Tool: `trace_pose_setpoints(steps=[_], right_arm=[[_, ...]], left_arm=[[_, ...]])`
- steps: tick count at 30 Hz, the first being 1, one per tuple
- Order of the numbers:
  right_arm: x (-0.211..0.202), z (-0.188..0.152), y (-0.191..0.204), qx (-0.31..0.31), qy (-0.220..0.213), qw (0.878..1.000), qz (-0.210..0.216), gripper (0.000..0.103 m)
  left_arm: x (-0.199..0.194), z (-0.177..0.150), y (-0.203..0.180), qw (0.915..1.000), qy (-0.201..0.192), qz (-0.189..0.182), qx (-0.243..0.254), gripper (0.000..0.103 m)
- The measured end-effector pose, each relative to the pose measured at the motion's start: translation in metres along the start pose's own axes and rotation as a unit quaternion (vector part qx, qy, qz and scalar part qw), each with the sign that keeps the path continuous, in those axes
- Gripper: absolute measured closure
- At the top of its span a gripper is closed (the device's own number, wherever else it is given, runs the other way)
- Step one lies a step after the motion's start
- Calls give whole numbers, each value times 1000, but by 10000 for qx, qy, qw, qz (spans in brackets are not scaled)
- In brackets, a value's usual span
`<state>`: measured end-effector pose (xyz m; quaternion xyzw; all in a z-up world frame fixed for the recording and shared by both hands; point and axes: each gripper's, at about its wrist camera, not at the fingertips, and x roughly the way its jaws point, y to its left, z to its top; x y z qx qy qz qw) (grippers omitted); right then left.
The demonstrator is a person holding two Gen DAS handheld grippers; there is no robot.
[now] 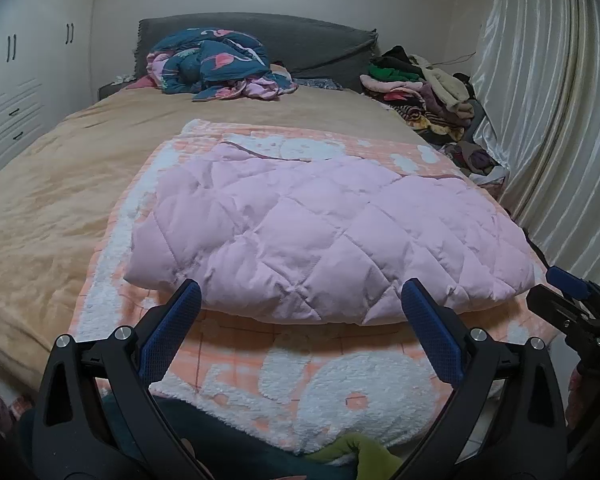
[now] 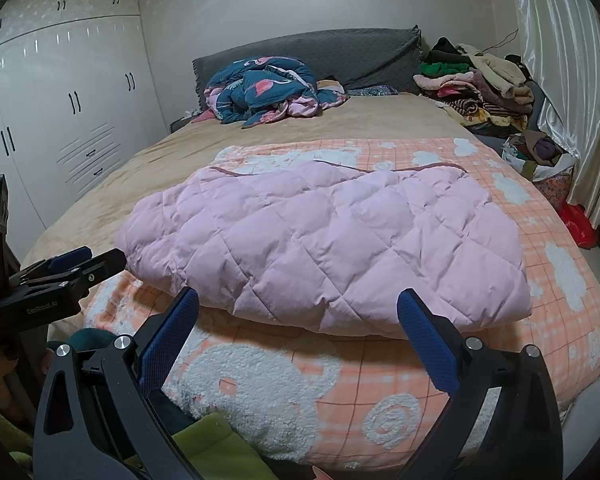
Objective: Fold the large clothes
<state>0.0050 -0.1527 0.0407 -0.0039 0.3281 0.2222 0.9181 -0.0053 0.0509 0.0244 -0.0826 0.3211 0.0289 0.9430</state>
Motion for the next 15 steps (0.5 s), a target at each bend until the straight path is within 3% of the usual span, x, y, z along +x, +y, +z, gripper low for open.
trace_pose_setpoints(steps=[15], right_arm=[[-1, -2, -2, 9, -25, 10000, -30, 4]], left_arm=[[0, -1, 0, 10000, 11, 4, 13, 9]])
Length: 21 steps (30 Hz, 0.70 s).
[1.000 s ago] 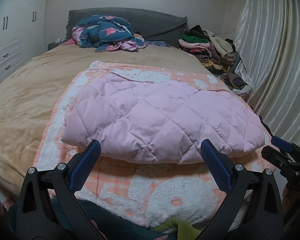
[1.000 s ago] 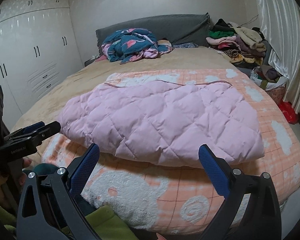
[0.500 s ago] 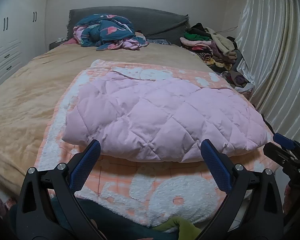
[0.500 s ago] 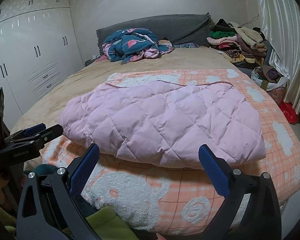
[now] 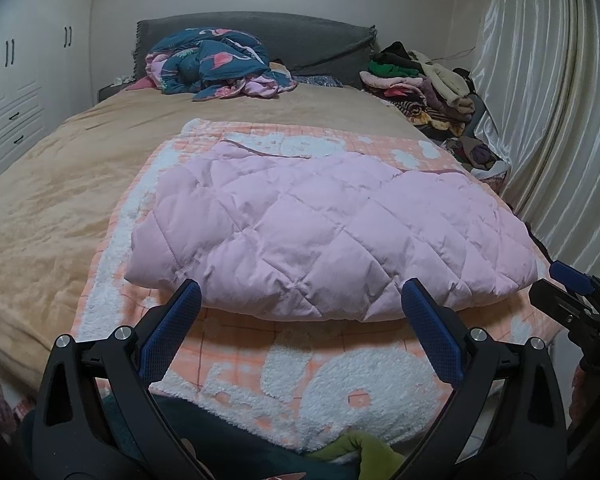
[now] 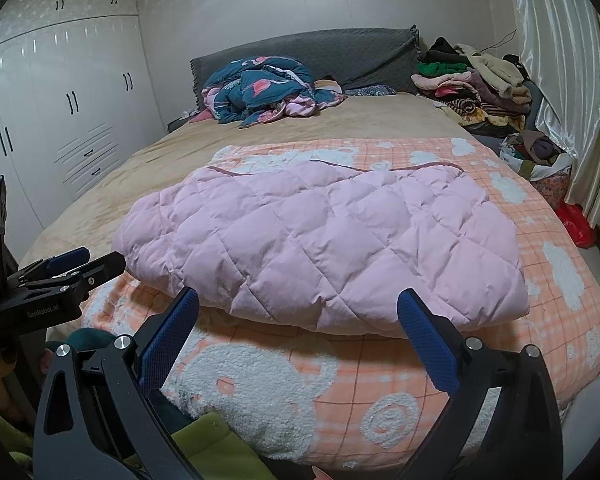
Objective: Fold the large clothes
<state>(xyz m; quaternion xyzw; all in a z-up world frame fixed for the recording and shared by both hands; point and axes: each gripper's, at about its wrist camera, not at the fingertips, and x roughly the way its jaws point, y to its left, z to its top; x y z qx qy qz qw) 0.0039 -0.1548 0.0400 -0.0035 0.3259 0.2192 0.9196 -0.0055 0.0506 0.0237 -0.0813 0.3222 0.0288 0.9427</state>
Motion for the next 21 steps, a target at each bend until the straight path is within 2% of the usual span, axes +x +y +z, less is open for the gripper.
trace_pose_setpoints(steps=[21], right_arm=[[-2, 0, -1, 1, -8, 10000, -17, 4]], left_arm=[[0, -2, 2, 10000, 6, -2, 1, 9]])
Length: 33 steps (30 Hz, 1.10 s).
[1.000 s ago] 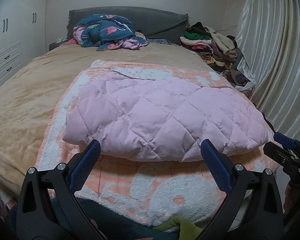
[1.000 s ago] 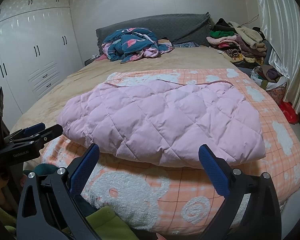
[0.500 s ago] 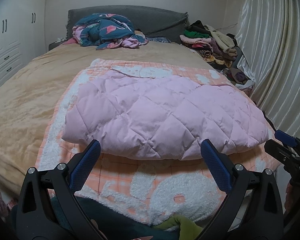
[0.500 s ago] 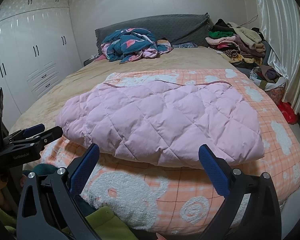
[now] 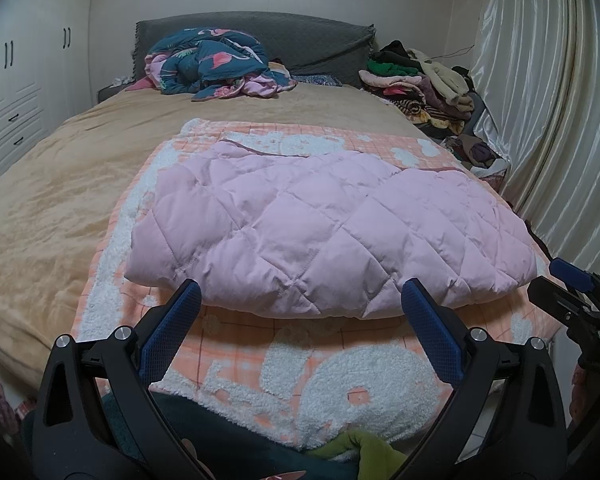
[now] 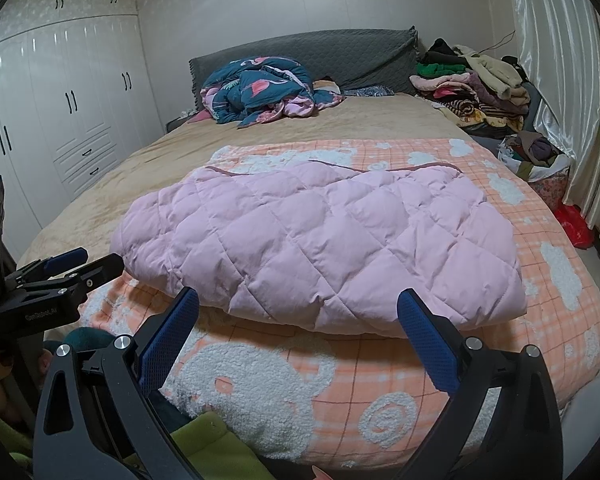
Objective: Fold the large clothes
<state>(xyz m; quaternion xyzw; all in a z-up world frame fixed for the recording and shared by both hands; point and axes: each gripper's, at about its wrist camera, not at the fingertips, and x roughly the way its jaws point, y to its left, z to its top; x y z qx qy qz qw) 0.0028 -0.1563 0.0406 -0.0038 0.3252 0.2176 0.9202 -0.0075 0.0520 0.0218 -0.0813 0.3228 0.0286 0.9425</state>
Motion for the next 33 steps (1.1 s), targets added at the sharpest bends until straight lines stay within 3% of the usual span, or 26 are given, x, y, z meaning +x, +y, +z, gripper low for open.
trace_pose_setpoints(steps=[33], right_arm=[[-1, 3, -1, -77, 13, 10000, -47, 4]], left_arm=[[-5, 0, 1, 10000, -20, -46, 62, 9]])
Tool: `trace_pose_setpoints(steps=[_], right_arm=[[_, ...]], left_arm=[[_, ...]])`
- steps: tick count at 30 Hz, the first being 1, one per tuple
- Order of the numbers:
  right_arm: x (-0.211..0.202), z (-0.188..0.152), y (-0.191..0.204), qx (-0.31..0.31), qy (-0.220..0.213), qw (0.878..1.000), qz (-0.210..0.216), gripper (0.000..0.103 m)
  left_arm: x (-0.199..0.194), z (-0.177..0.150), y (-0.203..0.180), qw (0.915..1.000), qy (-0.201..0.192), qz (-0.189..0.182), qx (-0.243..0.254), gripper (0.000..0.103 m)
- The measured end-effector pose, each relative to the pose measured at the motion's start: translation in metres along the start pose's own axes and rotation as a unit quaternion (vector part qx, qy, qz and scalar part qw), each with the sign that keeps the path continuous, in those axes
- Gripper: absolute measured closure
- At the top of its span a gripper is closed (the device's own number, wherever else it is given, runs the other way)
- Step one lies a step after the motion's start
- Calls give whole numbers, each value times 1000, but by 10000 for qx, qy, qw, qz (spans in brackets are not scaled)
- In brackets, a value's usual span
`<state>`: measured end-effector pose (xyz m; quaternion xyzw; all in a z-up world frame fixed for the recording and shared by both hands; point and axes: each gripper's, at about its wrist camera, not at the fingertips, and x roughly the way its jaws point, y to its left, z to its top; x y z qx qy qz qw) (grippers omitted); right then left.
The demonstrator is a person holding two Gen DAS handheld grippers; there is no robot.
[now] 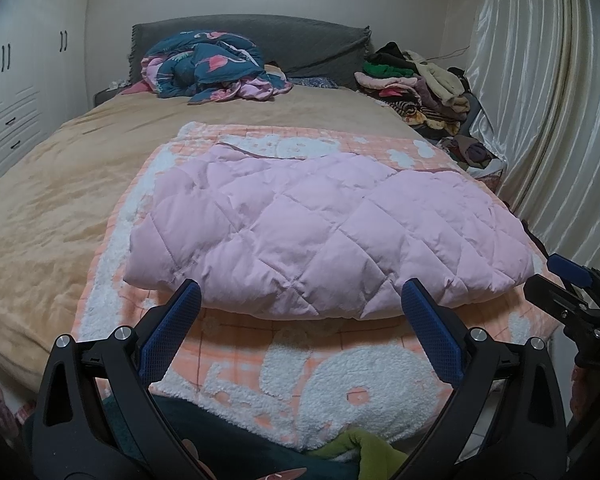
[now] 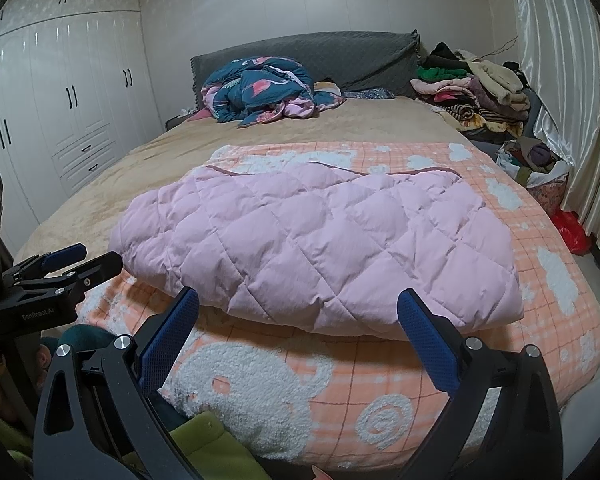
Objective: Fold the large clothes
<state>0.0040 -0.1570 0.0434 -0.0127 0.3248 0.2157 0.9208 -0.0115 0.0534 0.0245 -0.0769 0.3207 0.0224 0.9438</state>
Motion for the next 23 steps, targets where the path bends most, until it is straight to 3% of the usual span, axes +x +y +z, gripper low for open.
trace_pose_setpoints(steps=[11, 14, 17, 19, 21, 23], right_arm=[[1, 1, -10, 1, -55, 9998, -182, 4], [-4, -2, -24, 191, -218, 9988, -386, 4], [-13, -8, -64, 635, -457, 9923, -957, 4], [-18, -18, -118, 1171, -486, 9802, -1523, 4], [-20, -36, -184, 1566, -347, 9575, -2398, 4], [-26, -62, -255, 1922, -164, 9220, -3358, 4]], left_arm=[[6, -1, 8, 9998, 172, 18, 71, 9], [12, 0, 13, 9997, 213, 44, 69, 9], [25, 4, 27, 9994, 306, 152, -93, 9], [37, 10, 41, 9984, 369, 348, -243, 9], [54, 23, 77, 9952, 412, 778, -424, 9], [70, 42, 129, 9861, 301, 1542, -544, 9]])
